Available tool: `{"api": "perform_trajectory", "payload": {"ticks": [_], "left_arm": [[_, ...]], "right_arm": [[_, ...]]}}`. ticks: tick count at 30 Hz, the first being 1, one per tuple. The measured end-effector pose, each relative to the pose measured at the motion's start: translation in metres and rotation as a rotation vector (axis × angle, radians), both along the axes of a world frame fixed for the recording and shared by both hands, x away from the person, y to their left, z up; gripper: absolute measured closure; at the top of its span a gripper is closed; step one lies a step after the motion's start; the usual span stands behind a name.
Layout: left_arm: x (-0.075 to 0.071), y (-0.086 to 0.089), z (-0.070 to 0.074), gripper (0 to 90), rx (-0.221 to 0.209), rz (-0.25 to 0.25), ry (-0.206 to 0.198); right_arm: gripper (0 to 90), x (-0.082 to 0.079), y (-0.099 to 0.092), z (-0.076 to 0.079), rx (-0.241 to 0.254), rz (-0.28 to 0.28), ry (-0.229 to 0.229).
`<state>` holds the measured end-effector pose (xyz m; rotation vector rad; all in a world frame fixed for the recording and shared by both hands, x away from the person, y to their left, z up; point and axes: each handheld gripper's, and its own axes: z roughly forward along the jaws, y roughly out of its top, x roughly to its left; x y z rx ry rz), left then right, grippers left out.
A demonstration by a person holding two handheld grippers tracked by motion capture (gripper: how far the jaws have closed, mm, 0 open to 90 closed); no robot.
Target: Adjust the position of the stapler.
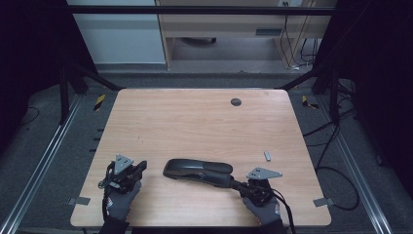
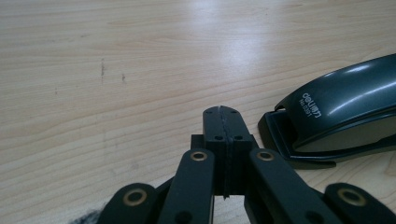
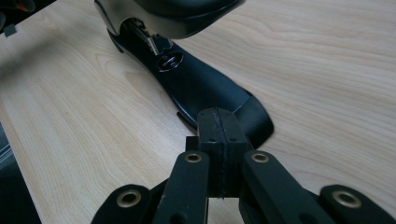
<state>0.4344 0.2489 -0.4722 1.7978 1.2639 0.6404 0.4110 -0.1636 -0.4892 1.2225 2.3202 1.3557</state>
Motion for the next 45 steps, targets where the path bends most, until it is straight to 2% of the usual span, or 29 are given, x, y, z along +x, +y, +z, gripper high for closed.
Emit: {"api": "perform_trajectory", "payload": {"ticks": [6,15,21,27,37,45], "left_arm": [[-0.001,-0.001,-0.002,89.9,0.005,0.003,0.004],[-0.001,0.001,-0.002,89.8,0.008,0.016,-0.005],[-0.002,0.002,-0.001,89.9,0.006,0.018,-0.007],[-0.002,0.002,-0.001,89.8,0.007,0.019,-0.009],[-0.002,0.001,-0.002,89.8,0.012,0.019,-0.009],[0.001,0.0,0.0,89.8,0.005,0.018,-0.011]], "right_arm": [[90.0,-0.001,0.012,-0.005,-0.017,0.032,0.017],[90.0,0.0,0.02,-0.011,-0.048,0.044,0.035],[90.0,0.003,0.02,-0.014,-0.085,0.01,0.033],[90.0,0.005,0.017,-0.013,-0.074,0.0,0.03],[90.0,0.011,0.013,-0.014,-0.094,-0.054,0.006],[90.0,0.012,0.01,-0.013,-0.091,-0.06,-0.007]]}}
